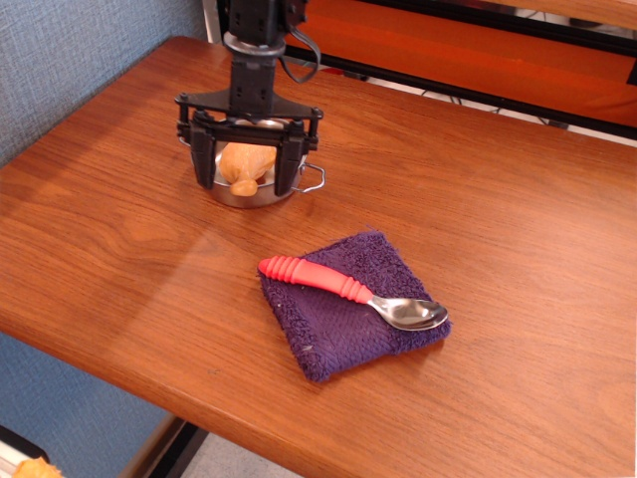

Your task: Pick up chicken leg inside of pot and place to the left.

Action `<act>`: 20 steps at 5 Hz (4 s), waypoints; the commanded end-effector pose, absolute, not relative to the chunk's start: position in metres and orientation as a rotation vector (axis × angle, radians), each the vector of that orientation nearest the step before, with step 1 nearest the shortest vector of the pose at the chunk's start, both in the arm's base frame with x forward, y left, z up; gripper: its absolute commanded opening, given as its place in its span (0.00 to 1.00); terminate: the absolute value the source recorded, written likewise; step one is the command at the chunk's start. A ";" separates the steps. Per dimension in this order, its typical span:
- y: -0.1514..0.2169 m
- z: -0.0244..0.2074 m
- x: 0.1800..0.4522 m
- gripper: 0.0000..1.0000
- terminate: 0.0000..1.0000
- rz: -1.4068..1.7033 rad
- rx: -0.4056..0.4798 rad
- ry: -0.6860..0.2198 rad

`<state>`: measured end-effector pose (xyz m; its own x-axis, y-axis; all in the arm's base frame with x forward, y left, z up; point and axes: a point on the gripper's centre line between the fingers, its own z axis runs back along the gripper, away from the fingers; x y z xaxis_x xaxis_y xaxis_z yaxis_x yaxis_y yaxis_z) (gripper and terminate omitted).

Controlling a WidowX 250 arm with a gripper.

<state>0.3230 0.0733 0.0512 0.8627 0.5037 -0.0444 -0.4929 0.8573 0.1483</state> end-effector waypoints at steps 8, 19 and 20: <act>0.084 0.056 0.325 0.00 0.00 0.509 0.092 0.047; 0.223 0.029 0.255 0.00 0.00 0.171 0.143 -0.228; 0.224 0.023 0.257 1.00 0.00 0.146 0.127 -0.186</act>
<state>0.2548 0.2163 0.0114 0.9769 0.1410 0.1607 -0.1565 0.9837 0.0883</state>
